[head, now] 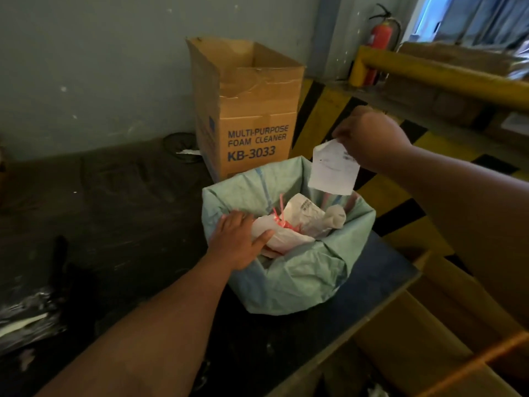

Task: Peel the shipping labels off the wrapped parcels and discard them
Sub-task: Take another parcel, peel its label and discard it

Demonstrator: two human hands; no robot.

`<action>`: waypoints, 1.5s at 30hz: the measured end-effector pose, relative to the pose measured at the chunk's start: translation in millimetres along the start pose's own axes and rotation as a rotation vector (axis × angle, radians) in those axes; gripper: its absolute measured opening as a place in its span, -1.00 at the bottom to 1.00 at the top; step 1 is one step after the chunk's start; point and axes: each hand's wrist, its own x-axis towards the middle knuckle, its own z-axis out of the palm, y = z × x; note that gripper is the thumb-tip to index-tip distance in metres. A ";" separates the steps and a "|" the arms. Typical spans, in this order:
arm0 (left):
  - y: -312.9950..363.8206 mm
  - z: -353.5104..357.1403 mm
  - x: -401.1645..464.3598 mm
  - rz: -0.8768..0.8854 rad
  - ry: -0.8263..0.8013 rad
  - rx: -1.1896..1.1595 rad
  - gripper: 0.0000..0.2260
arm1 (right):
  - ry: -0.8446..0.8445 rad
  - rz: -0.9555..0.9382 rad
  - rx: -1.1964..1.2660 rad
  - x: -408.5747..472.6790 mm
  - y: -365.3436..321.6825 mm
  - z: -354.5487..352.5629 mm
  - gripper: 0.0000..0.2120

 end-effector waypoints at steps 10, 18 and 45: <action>-7.0 11.8 4.3 -0.009 0.060 -0.013 -0.07 | 0.047 0.051 0.168 35.2 -14.6 -0.5 -0.84; -8.8 11.7 2.6 -0.011 0.044 0.006 0.02 | 0.022 0.062 0.133 56.4 -18.1 0.3 -0.79; -6.3 -2.2 -5.7 -0.038 0.012 -0.060 -0.26 | -0.234 -0.217 0.365 41.0 -54.8 23.6 -0.66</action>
